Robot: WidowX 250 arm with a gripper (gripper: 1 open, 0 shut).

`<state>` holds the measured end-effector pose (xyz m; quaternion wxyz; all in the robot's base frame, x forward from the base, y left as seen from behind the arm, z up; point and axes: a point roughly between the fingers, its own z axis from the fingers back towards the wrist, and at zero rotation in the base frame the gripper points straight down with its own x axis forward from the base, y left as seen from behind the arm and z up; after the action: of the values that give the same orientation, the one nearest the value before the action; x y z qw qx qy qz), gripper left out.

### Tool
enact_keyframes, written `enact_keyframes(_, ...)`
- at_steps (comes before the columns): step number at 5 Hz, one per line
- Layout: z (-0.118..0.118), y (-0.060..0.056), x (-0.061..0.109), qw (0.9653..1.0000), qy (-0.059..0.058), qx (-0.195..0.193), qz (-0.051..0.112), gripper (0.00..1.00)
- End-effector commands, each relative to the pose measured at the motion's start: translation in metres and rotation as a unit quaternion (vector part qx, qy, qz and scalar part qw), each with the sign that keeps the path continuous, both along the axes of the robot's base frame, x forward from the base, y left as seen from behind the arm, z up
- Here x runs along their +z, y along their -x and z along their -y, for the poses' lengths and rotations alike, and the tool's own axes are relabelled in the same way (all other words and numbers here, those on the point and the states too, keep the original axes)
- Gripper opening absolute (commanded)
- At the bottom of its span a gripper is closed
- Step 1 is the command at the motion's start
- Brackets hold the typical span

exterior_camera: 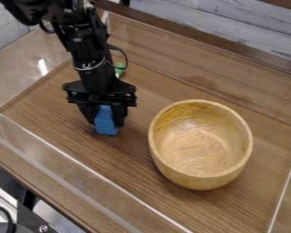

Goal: Put the blue block in the brown bowl

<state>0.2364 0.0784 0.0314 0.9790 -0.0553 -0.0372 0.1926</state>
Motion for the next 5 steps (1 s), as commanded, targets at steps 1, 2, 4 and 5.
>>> enact_keyframes(1, -0.005, -0.010, 0.023, 0.9995, -0.018, -0.008, 0.025, 0.00)
enact_keyframes(2, -0.004, -0.010, 0.032, 0.9994, -0.021, -0.014, 0.025, 0.00)
enact_keyframes(4, 0.003, -0.020, 0.075, 0.9987, -0.021, -0.026, 0.039, 0.00)
enact_keyframes(5, 0.016, -0.027, 0.106, 0.9977, -0.016, -0.038, 0.053, 0.00)
